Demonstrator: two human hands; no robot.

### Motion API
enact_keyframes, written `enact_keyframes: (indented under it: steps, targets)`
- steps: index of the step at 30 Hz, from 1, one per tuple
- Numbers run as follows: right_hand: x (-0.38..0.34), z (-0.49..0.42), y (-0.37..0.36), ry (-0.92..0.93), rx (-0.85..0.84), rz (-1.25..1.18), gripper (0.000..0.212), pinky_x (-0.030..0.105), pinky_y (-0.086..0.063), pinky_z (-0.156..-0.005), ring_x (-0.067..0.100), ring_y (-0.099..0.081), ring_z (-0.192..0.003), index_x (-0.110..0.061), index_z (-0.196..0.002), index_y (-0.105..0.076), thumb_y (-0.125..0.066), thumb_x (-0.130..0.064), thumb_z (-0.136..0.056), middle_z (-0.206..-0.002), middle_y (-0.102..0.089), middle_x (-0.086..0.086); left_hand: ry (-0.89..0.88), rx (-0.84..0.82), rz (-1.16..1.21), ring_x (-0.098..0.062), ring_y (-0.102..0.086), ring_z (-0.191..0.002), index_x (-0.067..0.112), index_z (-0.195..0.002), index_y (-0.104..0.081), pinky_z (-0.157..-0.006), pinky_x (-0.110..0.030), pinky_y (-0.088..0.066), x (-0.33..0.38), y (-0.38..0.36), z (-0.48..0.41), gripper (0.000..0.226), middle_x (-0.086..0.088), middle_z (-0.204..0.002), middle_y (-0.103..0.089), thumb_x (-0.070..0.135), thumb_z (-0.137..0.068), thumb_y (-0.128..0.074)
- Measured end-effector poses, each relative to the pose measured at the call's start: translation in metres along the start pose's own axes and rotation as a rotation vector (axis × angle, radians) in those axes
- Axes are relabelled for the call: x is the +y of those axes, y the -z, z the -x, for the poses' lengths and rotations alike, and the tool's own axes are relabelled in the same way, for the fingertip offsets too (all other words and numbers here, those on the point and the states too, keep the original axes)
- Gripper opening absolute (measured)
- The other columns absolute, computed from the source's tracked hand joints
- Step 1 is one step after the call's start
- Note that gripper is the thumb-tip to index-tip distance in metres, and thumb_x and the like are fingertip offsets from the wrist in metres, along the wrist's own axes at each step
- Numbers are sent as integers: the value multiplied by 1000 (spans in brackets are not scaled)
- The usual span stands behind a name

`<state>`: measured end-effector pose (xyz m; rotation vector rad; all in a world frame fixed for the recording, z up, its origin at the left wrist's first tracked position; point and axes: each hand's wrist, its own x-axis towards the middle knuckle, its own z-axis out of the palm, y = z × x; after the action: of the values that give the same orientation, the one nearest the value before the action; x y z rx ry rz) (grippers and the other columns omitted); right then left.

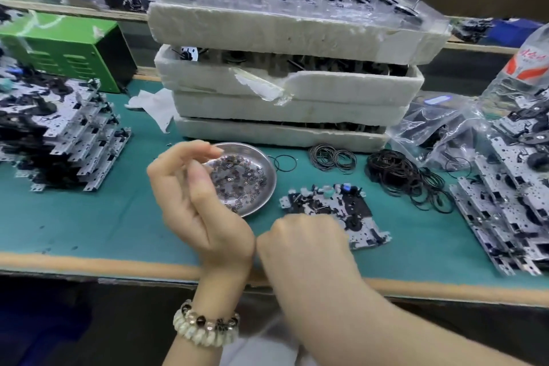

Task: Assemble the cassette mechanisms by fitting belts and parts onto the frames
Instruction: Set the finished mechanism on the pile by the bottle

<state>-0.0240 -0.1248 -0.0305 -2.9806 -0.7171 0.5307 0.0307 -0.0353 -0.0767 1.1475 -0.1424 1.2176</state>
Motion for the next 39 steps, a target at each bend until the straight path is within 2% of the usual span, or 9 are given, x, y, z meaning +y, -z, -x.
enact_keyframes:
  steps: [1,3,5,9,11,15,22,28,39]
  targets:
    - [3,-19,36,-59,131,-1,6,23,-32,-57,28,-60,-95,-7,-86,-54,-52,-1,-88,-88,-47,-3,47,17,-1,-19,-56,-82,24,-104,-57,-73,-31,-39,-1,1,-1,28,-16,-90,-58,7,-98,-36]
    - [5,-16,35,-69,253,291,31,25,-15,-49,26,-53,-79,-19,-67,-34,-55,-14,-90,-78,-41,-7,88,24,-29,-15,-56,-83,21,-104,-55,-73,-29,-40,2,0,-2,25,-16,-90,-57,7,-99,-35]
    - [11,-20,35,-38,406,276,40,28,-8,-48,30,-41,-70,-20,-65,-23,-53,-27,-92,-71,-42,0,99,28,-35,-14,-56,-83,20,-104,-54,-74,-29,-41,1,0,-3,25,-17,-90,-57,7,-98,-34]
    - [21,-53,48,-109,562,143,14,32,-22,-57,28,-50,-94,-21,-91,-55,-49,-32,-95,-92,-49,1,112,-1,-57,-16,-56,-82,22,-103,-55,-75,-29,-41,6,-2,-3,25,-8,-88,-58,10,-99,-33]
    - [20,-68,36,-88,520,147,15,32,-25,-61,25,-43,-106,-17,-100,-59,-52,-28,-94,-95,-35,0,115,-3,-56,-16,-56,-81,21,-103,-55,-75,-28,-41,6,-2,-3,25,-3,-87,-60,11,-99,-33]
    - [18,-85,22,-76,507,171,19,33,-22,-64,27,-39,-103,-17,-77,-40,-55,-15,-89,-92,-26,1,144,-9,-52,-12,-57,-82,22,-104,-55,-75,-27,-41,5,-1,-4,26,3,-88,-61,12,-99,-33]
    - [10,-89,19,-128,581,323,30,29,-24,-55,24,-56,-66,-18,-49,-54,-82,-9,-44,-64,-54,-1,164,-20,-52,-13,-57,-81,21,-102,-55,-75,-27,-41,7,-2,-3,24,-9,-85,-59,13,-98,-32]
    - [21,-94,13,-72,592,242,15,34,-23,-69,28,-46,-100,-18,-90,-40,-51,-8,-88,-93,-41,2,180,-7,-52,-14,-58,-79,21,-100,-55,-73,-33,-40,8,-5,-3,24,-12,-83,-59,14,-97,-33]
    - [30,-93,15,-91,531,117,10,32,-23,-74,23,-42,-105,-22,-99,-67,-60,-18,-93,-106,-55,-4,183,-51,-70,-14,-56,-79,23,-102,-55,-72,-27,-39,5,-3,-3,25,-1,-83,-60,15,-99,-32]
